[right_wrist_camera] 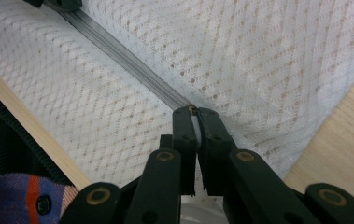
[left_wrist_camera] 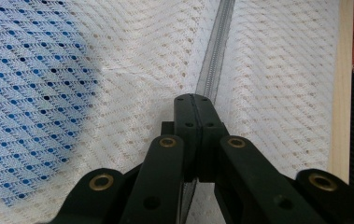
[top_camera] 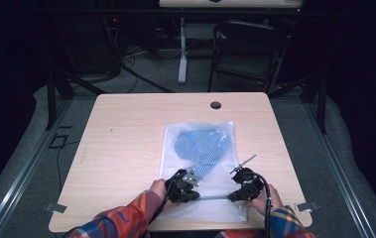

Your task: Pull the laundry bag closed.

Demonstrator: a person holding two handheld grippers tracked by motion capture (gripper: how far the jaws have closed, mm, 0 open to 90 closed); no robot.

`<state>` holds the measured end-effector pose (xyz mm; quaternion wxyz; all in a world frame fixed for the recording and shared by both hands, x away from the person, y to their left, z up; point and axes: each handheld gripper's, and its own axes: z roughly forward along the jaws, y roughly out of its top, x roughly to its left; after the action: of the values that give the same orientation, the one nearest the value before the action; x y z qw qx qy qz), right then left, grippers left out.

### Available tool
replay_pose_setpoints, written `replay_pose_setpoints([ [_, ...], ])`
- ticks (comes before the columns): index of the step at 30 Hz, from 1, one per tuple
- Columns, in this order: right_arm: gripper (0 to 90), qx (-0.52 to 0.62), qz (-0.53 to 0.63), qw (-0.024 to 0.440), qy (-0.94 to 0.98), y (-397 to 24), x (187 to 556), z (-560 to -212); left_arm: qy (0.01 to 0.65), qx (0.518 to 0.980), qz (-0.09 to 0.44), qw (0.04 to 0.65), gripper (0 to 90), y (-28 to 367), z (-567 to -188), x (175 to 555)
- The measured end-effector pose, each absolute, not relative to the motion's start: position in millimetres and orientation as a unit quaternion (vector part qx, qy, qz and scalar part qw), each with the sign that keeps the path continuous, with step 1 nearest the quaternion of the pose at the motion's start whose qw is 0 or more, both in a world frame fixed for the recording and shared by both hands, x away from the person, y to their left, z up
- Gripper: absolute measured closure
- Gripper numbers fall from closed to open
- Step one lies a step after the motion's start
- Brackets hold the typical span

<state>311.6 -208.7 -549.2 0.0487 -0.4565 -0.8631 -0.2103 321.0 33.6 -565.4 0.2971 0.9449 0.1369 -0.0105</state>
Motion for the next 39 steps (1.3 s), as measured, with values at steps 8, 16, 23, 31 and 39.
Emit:
replay_pose_setpoints([
  [8,87.0,-0.449,-0.191,0.048,-0.872,-217.2,311.9,-545.5,0.135,0.945,-0.008,0.298,90.0,32.9,-565.5,321.2],
  [16,86.9,-0.455,-0.188,0.047,-0.869,-226.1,310.7,-544.5,0.136,0.945,-0.010,0.296,90.0,33.1,-565.3,321.2],
  [23,87.0,-0.463,-0.197,0.056,-0.863,-236.9,309.5,-544.6,0.136,0.946,-0.012,0.296,90.0,32.9,-565.3,321.5],
  [31,86.5,-0.473,-0.197,0.057,-0.857,-236.6,309.3,-548.5,0.137,0.944,-0.017,0.299,90.0,33.6,-565.7,323.0],
  [39,83.3,-0.467,-0.195,0.042,-0.861,-236.5,308.8,-549.2,0.143,0.941,-0.026,0.306,90.0,35.5,-566.9,324.5],
])
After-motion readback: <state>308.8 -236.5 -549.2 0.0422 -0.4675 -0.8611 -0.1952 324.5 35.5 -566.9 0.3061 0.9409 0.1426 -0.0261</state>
